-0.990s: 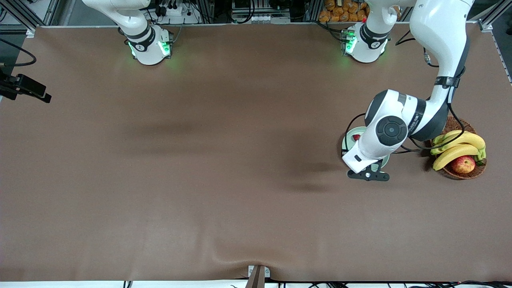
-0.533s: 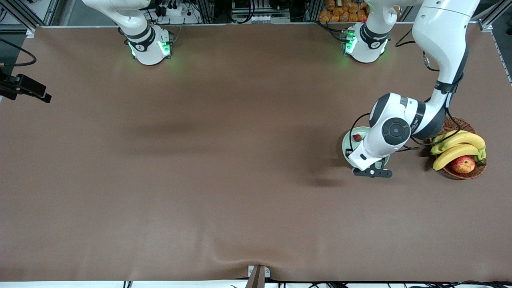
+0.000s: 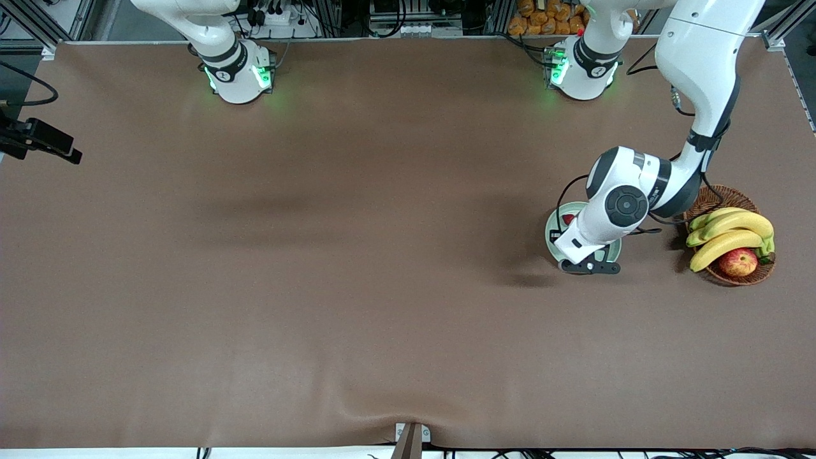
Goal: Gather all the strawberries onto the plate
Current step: 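Lower the strawberry onto the plate and open the left gripper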
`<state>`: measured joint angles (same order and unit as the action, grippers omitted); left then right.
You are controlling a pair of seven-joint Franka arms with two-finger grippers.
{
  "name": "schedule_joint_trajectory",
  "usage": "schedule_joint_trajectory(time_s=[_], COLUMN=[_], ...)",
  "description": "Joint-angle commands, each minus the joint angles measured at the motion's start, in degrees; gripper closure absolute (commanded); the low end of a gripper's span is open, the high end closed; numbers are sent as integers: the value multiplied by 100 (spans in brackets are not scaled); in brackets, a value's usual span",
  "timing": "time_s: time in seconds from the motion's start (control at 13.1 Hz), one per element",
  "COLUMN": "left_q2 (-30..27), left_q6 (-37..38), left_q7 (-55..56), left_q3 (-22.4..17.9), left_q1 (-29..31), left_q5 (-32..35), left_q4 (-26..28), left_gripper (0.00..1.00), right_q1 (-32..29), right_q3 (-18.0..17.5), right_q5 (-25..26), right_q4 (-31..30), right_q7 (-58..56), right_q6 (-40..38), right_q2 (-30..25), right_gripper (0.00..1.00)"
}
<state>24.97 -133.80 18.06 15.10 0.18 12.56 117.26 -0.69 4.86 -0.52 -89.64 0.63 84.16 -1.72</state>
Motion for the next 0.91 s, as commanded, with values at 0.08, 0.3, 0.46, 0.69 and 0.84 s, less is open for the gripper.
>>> schedule_joint_trajectory(time_s=[0.08, 0.3, 0.46, 0.69, 0.84], left_q2=[-474, -843, -906, -906, -915], left_q6=[-15, 300, 1115, 2679, 3314], left_q7=[-57, -40, -40, -49, -49], left_q3=[55, 63, 72, 160, 177], left_q1=[157, 157, 157, 149, 157], left_q5=[-17, -61, -96, -105, -280], left_q4=[139, -132, -771, -2019, -2574], left_gripper=[0, 0, 0, 0, 0], right_q1=[-36, -36, -36, -36, -36], right_q3=[-29, -29, -29, -29, -29], right_q5=[-79, -79, -79, -79, -79], right_q4=[34, 34, 34, 34, 34], right_q7=[25, 25, 25, 25, 25], right_q6=[-49, -49, -58, -49, -49], right_q2=[-30, -39, -39, -39, -39], right_gripper=[0, 0, 0, 0, 0])
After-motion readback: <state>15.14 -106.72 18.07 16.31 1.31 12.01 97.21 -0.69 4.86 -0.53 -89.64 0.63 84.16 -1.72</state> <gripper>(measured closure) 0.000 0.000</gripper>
